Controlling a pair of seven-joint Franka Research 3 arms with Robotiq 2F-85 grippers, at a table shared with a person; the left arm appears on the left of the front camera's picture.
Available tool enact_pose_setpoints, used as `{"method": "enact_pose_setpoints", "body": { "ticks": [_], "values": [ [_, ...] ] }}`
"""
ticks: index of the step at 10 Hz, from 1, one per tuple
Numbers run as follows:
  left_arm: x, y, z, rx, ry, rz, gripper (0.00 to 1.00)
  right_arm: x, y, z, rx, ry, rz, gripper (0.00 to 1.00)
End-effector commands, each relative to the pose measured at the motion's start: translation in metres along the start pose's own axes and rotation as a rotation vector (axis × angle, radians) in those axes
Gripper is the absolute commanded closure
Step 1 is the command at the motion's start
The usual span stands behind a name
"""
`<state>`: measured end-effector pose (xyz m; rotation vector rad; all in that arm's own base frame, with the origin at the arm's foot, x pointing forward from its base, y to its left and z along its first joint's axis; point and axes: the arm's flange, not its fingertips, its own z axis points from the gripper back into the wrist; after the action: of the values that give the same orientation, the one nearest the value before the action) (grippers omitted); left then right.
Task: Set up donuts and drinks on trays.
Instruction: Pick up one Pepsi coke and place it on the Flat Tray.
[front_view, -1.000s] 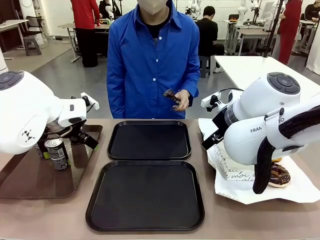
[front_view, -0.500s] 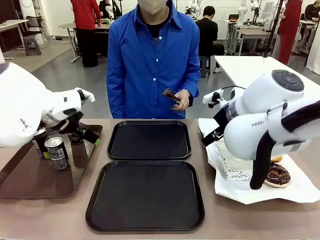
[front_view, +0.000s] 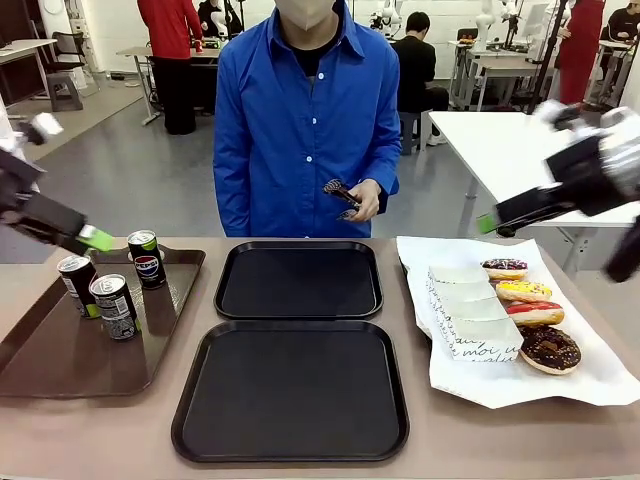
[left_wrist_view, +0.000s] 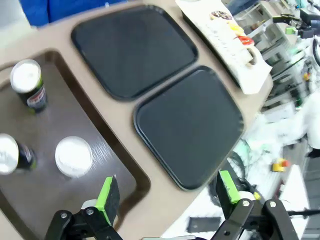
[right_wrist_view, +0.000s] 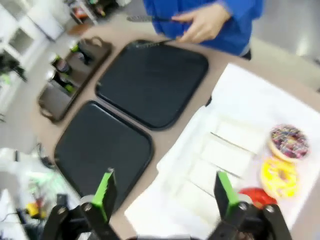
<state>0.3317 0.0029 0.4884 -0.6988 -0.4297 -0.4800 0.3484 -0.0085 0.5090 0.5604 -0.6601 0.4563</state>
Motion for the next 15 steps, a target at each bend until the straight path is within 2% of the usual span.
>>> {"method": "enact_pose_setpoints", "body": {
  "ticks": [1,3,4,6,7,8,10,11,12,13,14,15],
  "values": [
    [-0.033,0.048,0.029,-0.136,-0.041,0.120,0.00,-0.119,-0.031,0.044,0.066,-0.111,-0.120,0.00],
    [-0.046,0.080,0.056,-0.291,-0.125,0.212,0.00,-0.149,-0.082,0.063,0.175,-0.182,-0.234,0.00],
    [-0.052,0.093,0.069,-0.338,-0.199,0.247,0.00,-0.163,-0.108,0.070,0.234,-0.249,-0.298,0.00],
    [-0.058,0.116,0.086,-0.376,-0.264,0.306,0.00,-0.184,-0.138,0.072,0.322,-0.329,-0.372,0.00],
    [-0.060,0.125,0.086,-0.255,-0.266,0.347,0.00,-0.184,-0.139,0.065,0.197,-0.257,-0.356,0.00],
    [-0.066,0.102,0.086,-0.352,-0.243,0.298,0.00,-0.175,-0.147,0.101,0.263,-0.306,-0.363,0.00],
    [-0.066,0.102,0.086,-0.352,-0.243,0.298,0.00,-0.175,-0.147,0.101,0.263,-0.306,-0.363,0.00],
    [-0.064,0.114,0.087,-0.336,-0.240,0.336,0.00,-0.182,-0.156,0.092,0.263,-0.299,-0.385,0.00],
    [-0.065,0.116,0.093,-0.450,-0.235,0.378,0.00,-0.173,-0.162,0.097,0.454,-0.294,-0.547,0.00],
    [-0.069,0.124,0.102,-0.556,-0.238,0.420,0.00,-0.172,-0.177,0.107,0.566,-0.301,-0.672,0.00],
    [-0.077,0.132,0.111,-0.629,-0.218,0.458,0.00,-0.174,-0.193,0.123,0.674,-0.229,-0.783,0.00],
    [-0.083,0.134,0.115,-0.672,-0.200,0.464,0.00,-0.173,-0.199,0.139,0.699,-0.229,-0.811,0.00]
  ]
}}
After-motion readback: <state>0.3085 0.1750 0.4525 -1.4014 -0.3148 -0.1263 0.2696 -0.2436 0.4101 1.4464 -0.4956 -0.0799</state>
